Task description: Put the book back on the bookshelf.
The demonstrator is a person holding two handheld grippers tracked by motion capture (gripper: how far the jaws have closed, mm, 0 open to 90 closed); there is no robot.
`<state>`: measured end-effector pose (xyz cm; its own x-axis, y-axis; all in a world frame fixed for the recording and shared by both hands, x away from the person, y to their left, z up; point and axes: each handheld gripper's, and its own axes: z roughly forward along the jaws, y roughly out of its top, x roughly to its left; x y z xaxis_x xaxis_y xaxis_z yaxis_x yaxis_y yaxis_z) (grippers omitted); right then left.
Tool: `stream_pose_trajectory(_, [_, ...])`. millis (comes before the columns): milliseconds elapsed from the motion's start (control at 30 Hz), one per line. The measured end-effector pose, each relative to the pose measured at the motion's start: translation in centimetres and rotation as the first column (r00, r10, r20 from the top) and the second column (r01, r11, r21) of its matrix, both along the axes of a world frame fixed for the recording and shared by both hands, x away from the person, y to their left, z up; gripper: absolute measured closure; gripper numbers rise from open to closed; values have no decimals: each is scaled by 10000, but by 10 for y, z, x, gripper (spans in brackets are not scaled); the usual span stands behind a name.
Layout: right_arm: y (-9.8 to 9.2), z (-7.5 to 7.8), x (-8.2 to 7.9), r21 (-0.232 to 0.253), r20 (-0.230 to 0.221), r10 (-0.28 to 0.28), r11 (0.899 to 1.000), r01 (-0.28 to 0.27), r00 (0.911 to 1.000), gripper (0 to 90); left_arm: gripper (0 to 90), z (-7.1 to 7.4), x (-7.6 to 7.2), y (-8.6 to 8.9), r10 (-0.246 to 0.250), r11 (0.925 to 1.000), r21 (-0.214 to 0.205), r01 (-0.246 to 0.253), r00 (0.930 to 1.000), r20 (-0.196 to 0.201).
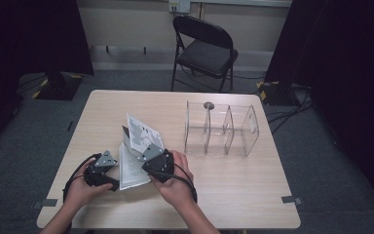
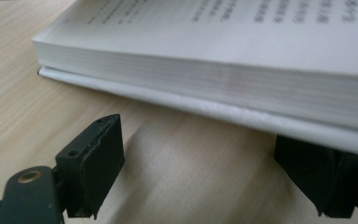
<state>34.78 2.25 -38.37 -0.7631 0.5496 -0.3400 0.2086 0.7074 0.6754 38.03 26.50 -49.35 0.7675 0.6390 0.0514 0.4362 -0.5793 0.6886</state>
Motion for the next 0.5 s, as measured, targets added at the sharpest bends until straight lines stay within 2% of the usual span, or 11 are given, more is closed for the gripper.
stream_pose_trajectory(100, [1,0,-2,-30,7,4,10000,-4,10000,608,152,0,1,-2,-14,10000,-28,14,10000,33])
stream_pose_trajectory(167, [1,0,-2,-62,7,12,10000,-12,10000,605,150,-1,1,-4,-5,10000,-52,6,9998,206])
stream_pose_trajectory(200, [1,0,-2,-75,-1,27,10000,-27,10000,604,150,0,1,-7,9,9999,151,-15,9993,365])
stream_pose_trajectory(267, [0,0,-2,-22,-73,27,10000,-27,10000,603,152,1,1,-8,24,9996,280,-35,9992,389])
stream_pose_trajectory(433, [-2,2,0,-110,-125,179,9998,-180,9998,601,164,5,0,-10,214,9996,162,-220,9993,312])
stream_pose_trajectory(500, [-1,4,1,-124,-178,166,9998,-169,9997,600,168,7,-1,-8,266,9996,79,-271,9980,575])
